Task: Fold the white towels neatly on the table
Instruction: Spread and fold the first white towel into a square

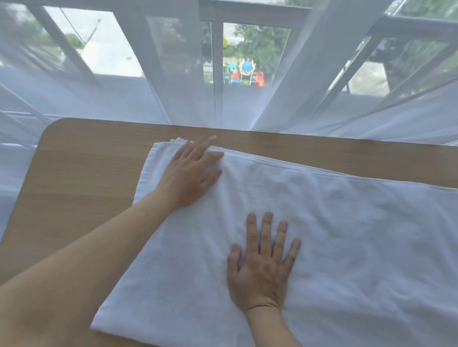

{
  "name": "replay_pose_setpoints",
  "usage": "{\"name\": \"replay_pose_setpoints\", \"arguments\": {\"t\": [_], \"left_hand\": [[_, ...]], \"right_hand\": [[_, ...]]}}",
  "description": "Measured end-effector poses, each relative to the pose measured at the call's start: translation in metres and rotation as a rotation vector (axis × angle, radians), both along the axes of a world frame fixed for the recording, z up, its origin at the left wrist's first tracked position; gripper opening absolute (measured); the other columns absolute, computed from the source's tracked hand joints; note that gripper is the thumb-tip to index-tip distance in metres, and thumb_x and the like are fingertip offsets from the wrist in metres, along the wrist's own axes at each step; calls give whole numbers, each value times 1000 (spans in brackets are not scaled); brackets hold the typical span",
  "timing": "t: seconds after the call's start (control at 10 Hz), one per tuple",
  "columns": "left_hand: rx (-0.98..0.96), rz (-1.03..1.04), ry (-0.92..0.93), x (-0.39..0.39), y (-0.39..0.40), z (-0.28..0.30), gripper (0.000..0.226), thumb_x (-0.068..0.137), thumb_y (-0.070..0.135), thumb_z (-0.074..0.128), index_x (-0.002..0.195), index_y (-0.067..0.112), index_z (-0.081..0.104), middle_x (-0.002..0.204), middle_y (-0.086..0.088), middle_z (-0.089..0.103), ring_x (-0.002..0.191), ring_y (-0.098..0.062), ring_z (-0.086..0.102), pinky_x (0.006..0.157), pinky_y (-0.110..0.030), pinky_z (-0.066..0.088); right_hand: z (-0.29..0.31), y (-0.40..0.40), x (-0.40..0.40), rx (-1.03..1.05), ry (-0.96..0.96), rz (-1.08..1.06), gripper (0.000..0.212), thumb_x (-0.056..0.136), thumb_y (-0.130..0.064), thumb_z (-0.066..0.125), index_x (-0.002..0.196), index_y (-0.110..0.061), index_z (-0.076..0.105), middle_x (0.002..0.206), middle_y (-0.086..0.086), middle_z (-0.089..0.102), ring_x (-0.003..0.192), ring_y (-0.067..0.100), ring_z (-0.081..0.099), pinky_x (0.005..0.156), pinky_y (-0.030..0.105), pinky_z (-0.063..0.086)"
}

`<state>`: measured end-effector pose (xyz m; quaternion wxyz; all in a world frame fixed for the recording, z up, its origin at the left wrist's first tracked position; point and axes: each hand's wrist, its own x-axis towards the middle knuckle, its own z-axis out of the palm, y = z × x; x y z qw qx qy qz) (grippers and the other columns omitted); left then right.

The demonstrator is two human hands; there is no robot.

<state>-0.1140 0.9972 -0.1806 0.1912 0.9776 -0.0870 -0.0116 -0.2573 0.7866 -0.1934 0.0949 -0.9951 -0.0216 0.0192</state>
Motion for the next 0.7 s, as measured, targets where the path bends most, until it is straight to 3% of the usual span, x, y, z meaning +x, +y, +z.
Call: {"name": "replay_pose_setpoints", "arguments": {"t": [0.1, 0.2, 0.3, 0.4, 0.5, 0.6, 0.7], "left_hand": [[-34, 3, 18, 6, 0, 9, 52, 85, 60, 62, 125, 28, 56, 123, 8, 57, 125, -20, 46, 105, -33, 26], [14, -31, 129, 29, 3, 18, 55, 77, 66, 69, 120, 32, 58, 112, 9, 52, 119, -18, 42, 103, -35, 27], [-52, -100, 195, 43, 3, 25, 40, 76, 58, 77, 97, 28, 59, 102, 11, 47, 107, -13, 42, 92, -31, 33], [-38, -133, 205, 44, -1, 29, 38, 80, 54, 75, 82, 31, 46, 81, 15, 52, 82, -2, 47, 62, -24, 26], [21, -94, 245, 47, 3, 31, 39, 83, 63, 66, 85, 34, 40, 87, 18, 55, 88, -11, 53, 72, -30, 36], [27, -25, 195, 47, 3, 26, 40, 85, 64, 65, 85, 31, 42, 83, 12, 56, 76, -5, 47, 71, -19, 27], [26, -42, 321, 54, 4, 34, 41, 82, 64, 67, 99, 33, 46, 89, 11, 55, 80, -12, 49, 76, -26, 31]], "right_hand": [[1, 1, 0, 3, 8, -3, 71, 93, -47, 37, 158, -22, 26, 167, 6, 16, 153, 36, 10, 117, 67, 13], [2, 1, 0, -5, 15, -6, 70, 94, -47, 35, 158, -22, 26, 167, 6, 15, 153, 36, 9, 118, 66, 13], [3, 1, -1, -3, 18, -11, 69, 94, -47, 34, 158, -23, 26, 167, 6, 15, 153, 36, 8, 118, 66, 13], [2, 1, -2, -16, 17, -10, 69, 94, -47, 35, 158, -23, 25, 167, 6, 14, 153, 36, 8, 118, 66, 13], [1, 1, -1, -24, 3, -7, 70, 94, -47, 35, 159, -23, 24, 167, 5, 14, 153, 35, 9, 118, 65, 13], [0, 1, 0, -23, -11, -8, 69, 94, -46, 35, 158, -22, 25, 167, 5, 16, 153, 35, 11, 118, 65, 15], [2, 2, -2, -19, -23, -14, 68, 94, -46, 35, 158, -22, 27, 166, 5, 18, 153, 35, 12, 118, 65, 15]]}}
